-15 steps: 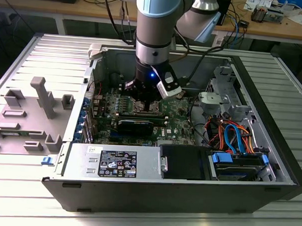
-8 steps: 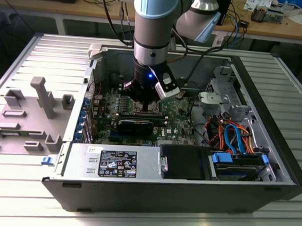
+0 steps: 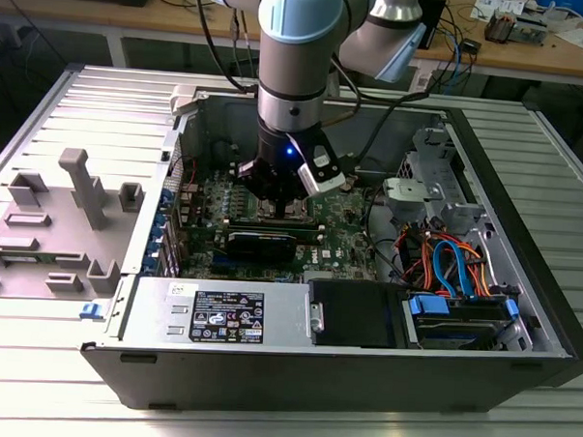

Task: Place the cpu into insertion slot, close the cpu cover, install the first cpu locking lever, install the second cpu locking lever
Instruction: 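Install the second cpu locking lever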

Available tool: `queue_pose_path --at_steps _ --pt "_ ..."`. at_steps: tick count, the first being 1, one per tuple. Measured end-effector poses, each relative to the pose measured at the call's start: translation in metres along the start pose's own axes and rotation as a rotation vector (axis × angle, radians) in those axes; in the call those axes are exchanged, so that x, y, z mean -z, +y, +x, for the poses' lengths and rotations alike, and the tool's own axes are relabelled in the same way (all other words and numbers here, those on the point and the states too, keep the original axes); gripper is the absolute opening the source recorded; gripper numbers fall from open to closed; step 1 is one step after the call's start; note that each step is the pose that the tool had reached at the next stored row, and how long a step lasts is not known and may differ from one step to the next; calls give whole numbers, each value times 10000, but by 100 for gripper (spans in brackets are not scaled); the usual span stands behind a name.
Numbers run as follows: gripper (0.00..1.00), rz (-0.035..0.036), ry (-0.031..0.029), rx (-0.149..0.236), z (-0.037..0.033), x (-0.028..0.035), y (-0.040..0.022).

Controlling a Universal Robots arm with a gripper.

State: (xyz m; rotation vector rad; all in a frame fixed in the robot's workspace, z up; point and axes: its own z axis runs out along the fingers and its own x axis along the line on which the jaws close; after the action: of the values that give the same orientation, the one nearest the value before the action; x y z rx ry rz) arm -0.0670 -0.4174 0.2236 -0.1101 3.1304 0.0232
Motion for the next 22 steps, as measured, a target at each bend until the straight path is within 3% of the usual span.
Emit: queue_pose_path --at_steps 19,20,22 --pt "11 -5 1 -2 0 -11 -1" --pt "11 -4 34 0 -1 -9 -2" --pt "11 -28 288 -5 -2 -9 -9"
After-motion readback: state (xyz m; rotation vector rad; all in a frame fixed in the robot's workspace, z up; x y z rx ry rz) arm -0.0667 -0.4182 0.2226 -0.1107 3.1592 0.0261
